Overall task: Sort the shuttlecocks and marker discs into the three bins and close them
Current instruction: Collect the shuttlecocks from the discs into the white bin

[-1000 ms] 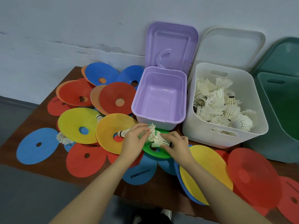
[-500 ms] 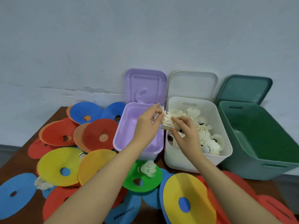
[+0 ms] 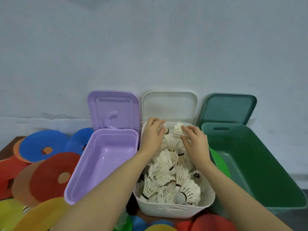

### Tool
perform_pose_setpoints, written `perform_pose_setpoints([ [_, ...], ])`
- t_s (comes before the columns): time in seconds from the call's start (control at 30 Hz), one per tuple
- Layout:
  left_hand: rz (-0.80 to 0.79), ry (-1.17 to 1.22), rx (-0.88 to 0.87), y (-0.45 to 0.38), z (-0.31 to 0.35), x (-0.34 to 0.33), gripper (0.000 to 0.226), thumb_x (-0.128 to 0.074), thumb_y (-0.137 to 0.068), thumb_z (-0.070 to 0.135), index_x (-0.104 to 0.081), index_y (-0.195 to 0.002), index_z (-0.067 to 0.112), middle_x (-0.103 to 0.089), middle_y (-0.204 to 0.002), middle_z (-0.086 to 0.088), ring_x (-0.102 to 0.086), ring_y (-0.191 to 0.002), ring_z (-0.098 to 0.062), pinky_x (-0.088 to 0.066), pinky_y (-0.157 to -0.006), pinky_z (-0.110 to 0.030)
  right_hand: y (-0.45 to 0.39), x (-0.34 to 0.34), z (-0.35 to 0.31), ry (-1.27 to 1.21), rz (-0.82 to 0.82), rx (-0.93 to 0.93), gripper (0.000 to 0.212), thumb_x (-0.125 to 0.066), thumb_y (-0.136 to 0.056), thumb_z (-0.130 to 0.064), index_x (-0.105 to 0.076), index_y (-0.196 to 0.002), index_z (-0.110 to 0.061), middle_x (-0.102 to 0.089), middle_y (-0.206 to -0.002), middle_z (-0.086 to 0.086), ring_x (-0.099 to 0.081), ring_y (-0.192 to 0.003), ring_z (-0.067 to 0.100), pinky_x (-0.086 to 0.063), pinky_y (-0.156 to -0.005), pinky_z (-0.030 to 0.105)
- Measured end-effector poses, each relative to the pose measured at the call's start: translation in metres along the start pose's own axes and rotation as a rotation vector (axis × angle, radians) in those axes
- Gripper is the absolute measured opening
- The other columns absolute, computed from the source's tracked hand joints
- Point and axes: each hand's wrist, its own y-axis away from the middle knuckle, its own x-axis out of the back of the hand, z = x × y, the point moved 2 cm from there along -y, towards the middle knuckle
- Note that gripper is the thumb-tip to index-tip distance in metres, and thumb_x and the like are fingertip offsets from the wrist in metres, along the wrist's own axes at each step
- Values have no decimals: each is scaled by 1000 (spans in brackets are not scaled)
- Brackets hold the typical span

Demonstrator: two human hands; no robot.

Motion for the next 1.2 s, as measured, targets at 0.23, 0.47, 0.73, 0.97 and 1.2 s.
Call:
perform_pose_setpoints([
  [0.23,-562,-596,130,16,-41,-25,50,-22,-101,40,-24,-146,21,-20,-155,2,-14,-141,-20,-11,-114,-35,9,-25,29,413,-537,-83,54,-21,-98,-48,-34,-141,-17,-44,-141,-3,-38,-129,17,-14,-109,39],
  [0.47,-497,-581,83,20,-35,-8,47,-25,-100,40,-29,-144,26,-31,-151,2,-24,-138,-19,-15,-112,-33,15,-15,18,348,-552,-166,49,-18,-99,-44,-31,-142,-23,-45,-138,-4,-37,-129,19,-6,-109,46],
  [0.73,-311,-588,-9,53,-4,55,47,-37,-97,37,-36,-141,20,-35,-148,-1,-30,-135,-19,-20,-108,-33,40,-3,-46,158,-407,-1,46,-31,-98,-41,-33,-142,-25,-46,-137,-2,-41,-125,23,-22,-104,39],
  [0.97,-254,-613,61,113,-23,148,63,-26,-87,52,-49,-133,15,-47,-139,-5,-41,-129,-24,-28,-103,-35,70,-14,-137,-140,-340,196,47,-33,-90,-42,-58,-122,-18,-62,-111,0,-56,-102,25,-28,-86,32],
  [1.2,-192,-628,157,185,-56,235,66,-24,-82,52,-58,-124,14,-57,-128,-3,-51,-118,-26,-36,-92,-39,114,-41,-226,-258,-352,340,38,-41,-92,-37,-62,-116,-17,-64,-105,-2,-51,-101,14,-31,-81,27],
])
